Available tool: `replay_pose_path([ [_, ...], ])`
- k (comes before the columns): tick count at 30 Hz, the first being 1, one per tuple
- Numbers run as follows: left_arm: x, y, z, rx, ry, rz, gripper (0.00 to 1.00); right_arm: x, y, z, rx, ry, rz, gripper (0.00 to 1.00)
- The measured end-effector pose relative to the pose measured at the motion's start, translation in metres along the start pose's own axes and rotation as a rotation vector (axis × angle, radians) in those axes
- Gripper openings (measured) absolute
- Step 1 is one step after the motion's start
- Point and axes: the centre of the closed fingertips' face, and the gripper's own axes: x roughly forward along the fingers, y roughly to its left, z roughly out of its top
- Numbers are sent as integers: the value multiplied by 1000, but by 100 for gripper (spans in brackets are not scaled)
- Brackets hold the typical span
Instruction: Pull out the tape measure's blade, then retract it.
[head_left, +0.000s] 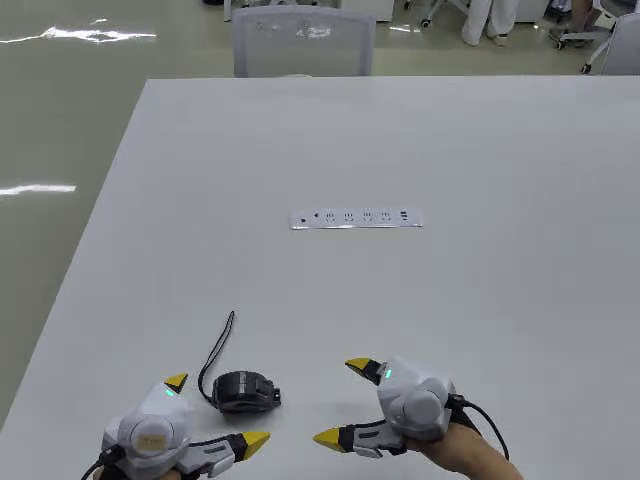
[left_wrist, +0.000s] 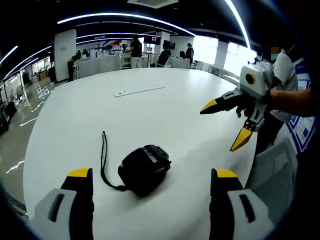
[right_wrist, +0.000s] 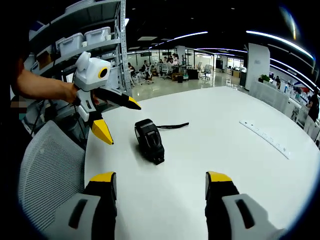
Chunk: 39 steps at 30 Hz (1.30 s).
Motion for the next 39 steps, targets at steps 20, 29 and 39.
replay_pose_path([
  [20,-26,-15,4,54,-45,-65,99,-53,-19,-11,104,-43,-138,87],
  [29,-34,-15,6,42,-62,-72,99,-73,-21,-22,131,-41,-163,91],
  [39,-42,-18,6,54,-64,-86,99,-90,-19,-27,133,-39,-176,93],
])
